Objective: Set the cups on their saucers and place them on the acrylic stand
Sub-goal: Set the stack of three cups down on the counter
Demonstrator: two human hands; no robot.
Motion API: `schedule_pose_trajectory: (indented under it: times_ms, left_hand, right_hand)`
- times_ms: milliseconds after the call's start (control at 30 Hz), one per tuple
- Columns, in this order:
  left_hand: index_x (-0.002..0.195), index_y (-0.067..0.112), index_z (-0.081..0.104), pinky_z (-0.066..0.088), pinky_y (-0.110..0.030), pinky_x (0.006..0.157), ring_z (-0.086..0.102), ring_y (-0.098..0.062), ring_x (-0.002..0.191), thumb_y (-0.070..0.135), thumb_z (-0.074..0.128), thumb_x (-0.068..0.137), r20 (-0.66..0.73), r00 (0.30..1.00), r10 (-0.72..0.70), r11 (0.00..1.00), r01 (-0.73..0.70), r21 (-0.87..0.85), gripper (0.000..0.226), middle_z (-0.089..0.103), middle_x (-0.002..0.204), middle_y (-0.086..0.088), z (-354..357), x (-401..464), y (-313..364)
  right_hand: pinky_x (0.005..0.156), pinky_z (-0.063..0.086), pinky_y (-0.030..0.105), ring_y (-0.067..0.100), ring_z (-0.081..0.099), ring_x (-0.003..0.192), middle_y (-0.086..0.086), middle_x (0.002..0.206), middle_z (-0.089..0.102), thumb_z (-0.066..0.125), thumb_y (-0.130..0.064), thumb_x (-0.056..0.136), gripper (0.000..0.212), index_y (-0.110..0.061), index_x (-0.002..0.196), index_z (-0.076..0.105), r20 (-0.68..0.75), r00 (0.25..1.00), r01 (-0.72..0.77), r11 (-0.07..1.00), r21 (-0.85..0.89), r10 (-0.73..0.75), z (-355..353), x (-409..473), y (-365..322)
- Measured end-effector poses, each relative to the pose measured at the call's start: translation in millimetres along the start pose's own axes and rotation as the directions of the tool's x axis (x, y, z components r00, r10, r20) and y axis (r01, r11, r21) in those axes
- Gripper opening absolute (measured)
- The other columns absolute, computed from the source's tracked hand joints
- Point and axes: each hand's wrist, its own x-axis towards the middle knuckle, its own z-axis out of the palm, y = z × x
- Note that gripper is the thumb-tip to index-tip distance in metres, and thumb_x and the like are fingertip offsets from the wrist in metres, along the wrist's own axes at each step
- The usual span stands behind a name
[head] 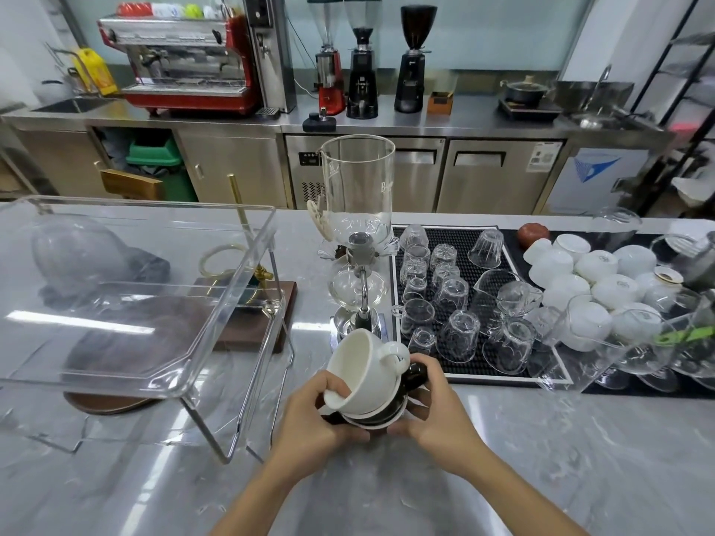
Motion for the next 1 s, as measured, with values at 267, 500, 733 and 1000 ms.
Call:
schedule_pose_trajectory:
  times_ms: [267,500,733,1000]
  left_hand:
    - [0.093,0.024,0.066,0.052,-0.034,0.061,0.061,-0.012,0.068,0.018,0.094,0.042,0.012,0.999,0.031,0.998,-0.032,0.047,0.058,0.07,0.077,0.004,2,-6,-2]
    - [0.127,0.037,0.057,0.053,-0.034,0.098,0.062,-0.005,0.113,0.027,0.089,0.055,-0.021,0.986,0.165,0.978,-0.161,0.132,0.08,0.065,0.123,0.017,-2,-31,16]
    - [0.145,0.032,0.045,0.026,-0.032,0.121,0.03,-0.008,0.148,0.053,0.074,0.08,-0.068,0.95,0.306,0.883,-0.257,0.392,0.075,0.034,0.159,0.011,-11,-75,15]
    - [0.148,0.025,0.049,0.021,-0.043,0.117,0.029,-0.031,0.15,0.065,0.048,0.09,-0.043,0.891,0.452,0.668,-0.307,0.678,0.07,0.034,0.161,-0.004,-21,-119,8]
  right_hand:
    - [0.087,0.058,0.023,0.012,0.069,0.107,-0.002,0.119,0.063,0.087,0.002,0.063,0.091,-0.048,0.125,0.044,-0.028,1.0,-0.009,1.0,-0.016,0.008,2,-10,2]
    - [0.121,0.033,0.031,0.008,0.042,0.139,-0.013,0.151,0.041,0.084,-0.014,0.072,0.108,-0.028,0.156,0.02,-0.093,0.995,-0.006,0.962,-0.274,-0.021,2,-36,-16]
    - [0.122,0.023,0.023,0.006,0.03,0.145,-0.014,0.151,0.035,0.075,-0.041,0.082,0.072,-0.022,0.145,0.045,-0.14,0.914,0.196,0.716,-0.67,-0.38,5,-80,-20]
    - [0.119,0.015,0.044,0.027,0.033,0.147,0.007,0.158,0.039,0.051,-0.062,0.083,0.08,-0.014,0.147,0.05,0.014,0.876,0.232,0.394,-0.889,-0.482,31,-113,-22]
